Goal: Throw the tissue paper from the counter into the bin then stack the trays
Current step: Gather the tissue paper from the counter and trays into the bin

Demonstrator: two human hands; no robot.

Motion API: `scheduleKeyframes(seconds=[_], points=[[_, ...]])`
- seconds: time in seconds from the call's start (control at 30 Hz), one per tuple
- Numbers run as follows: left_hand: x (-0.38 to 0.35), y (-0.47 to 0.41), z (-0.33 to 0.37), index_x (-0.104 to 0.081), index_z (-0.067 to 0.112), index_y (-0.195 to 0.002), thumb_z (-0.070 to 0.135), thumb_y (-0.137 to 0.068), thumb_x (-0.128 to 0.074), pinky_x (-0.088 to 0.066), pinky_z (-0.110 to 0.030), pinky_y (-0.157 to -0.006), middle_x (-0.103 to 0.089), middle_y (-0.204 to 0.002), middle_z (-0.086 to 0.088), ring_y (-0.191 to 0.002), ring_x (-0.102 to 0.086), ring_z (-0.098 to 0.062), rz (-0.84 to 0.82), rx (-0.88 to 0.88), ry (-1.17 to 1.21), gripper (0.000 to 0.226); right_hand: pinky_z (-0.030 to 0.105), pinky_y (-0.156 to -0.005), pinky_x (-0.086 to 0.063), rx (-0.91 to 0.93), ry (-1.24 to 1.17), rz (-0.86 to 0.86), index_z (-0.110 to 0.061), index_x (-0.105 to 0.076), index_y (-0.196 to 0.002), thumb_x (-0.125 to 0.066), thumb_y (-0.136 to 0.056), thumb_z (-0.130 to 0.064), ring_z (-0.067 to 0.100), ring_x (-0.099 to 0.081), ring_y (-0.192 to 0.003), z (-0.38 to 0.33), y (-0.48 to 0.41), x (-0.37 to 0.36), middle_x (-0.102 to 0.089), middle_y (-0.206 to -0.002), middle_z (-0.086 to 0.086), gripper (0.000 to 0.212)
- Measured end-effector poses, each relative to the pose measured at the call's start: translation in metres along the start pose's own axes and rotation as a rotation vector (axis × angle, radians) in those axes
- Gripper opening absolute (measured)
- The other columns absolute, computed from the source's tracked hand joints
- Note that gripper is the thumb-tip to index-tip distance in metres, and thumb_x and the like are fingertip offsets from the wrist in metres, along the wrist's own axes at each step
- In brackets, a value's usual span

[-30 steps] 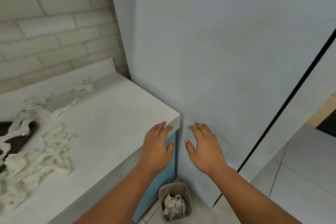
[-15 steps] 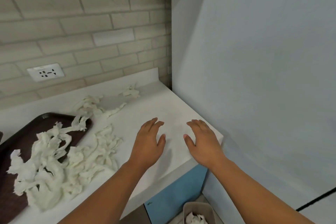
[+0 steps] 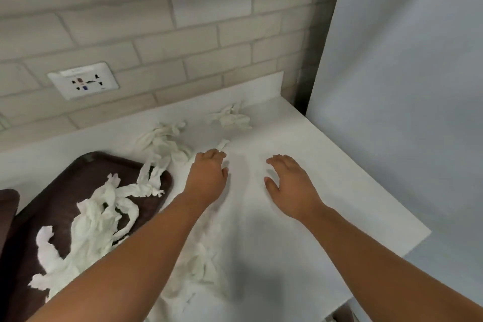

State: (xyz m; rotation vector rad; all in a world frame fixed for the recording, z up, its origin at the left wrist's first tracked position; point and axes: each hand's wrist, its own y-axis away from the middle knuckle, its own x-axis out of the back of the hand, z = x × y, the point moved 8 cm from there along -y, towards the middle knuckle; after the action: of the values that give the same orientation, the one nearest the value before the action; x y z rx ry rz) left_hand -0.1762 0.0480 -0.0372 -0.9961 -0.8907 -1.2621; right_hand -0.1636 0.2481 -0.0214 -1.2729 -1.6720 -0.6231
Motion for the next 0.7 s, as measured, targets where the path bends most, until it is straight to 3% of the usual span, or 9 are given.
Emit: scheduleKeyframes(seconds=[0.1,0.23,0.47,0.6,0.7], points=[[-0.006,-0.03,-0.028,-0.051,0.012,-0.136,0.021,-0.094,-0.056,-0.042,-0.039,-0.101,-0.051,-0.138,-0.008,-0.119,-0.046,-0.033,-0.03,-0.004,-0.099,0.043,0.038,-0.114,-0.032,0.017,-0.012,0.009,-0.013,-0.05,-0.137,-0.054,-0.095,-0.028,0.023,-0.036,-0.139,-0.01,-0.028,-0.016,-0.048,-0.144,0.006,0.045],[-0.02,-0.05,-0.05,-0.054,0.018,-0.127,0.02,-0.096,-0.05,-0.048,-0.037,-0.084,-0.055,-0.122,-0.008,-0.112,-0.05,-0.031,-0.124,0.037,-0.2,0.031,0.041,-0.111,-0.037,0.05,-0.025,0.022,-0.01,-0.055,-0.133,-0.057,-0.094,-0.024,0.025,-0.042,-0.135,-0.019,-0.058,-0.032,-0.053,-0.138,0.008,0.041],[-0.019,-0.063,-0.06,-0.069,0.016,-0.109,0.014,-0.098,-0.048,-0.049,-0.029,-0.084,-0.067,-0.105,-0.006,-0.095,-0.063,-0.023,-0.128,0.086,0.137,0.024,0.04,-0.106,-0.041,0.026,-0.04,0.005,-0.011,-0.054,-0.133,-0.057,-0.093,-0.026,0.024,-0.045,-0.13,-0.017,-0.124,-0.054,-0.055,-0.135,0.007,0.043],[0.016,-0.068,-0.07,-0.067,0.01,-0.106,0.021,-0.103,-0.041,-0.042,-0.025,-0.077,-0.067,-0.096,-0.004,-0.09,-0.062,-0.023,-0.062,0.249,0.306,0.029,0.042,-0.099,-0.045,-0.036,0.046,-0.018,-0.015,-0.043,-0.141,-0.053,-0.092,-0.029,0.029,-0.043,-0.129,-0.015,-0.171,-0.066,-0.04,-0.148,0.006,0.051],[0.038,-0.069,-0.08,-0.056,0.007,-0.08,0.038,-0.103,-0.039,-0.035,-0.03,-0.064,-0.058,-0.074,-0.003,-0.075,-0.055,-0.023,-0.015,0.34,0.322,0.042,0.042,-0.097,-0.047,-0.092,0.114,-0.071,-0.02,-0.03,-0.148,-0.05,-0.093,-0.028,0.03,-0.042,-0.129,-0.011,-0.202,-0.075,-0.017,-0.16,0.003,0.06]])
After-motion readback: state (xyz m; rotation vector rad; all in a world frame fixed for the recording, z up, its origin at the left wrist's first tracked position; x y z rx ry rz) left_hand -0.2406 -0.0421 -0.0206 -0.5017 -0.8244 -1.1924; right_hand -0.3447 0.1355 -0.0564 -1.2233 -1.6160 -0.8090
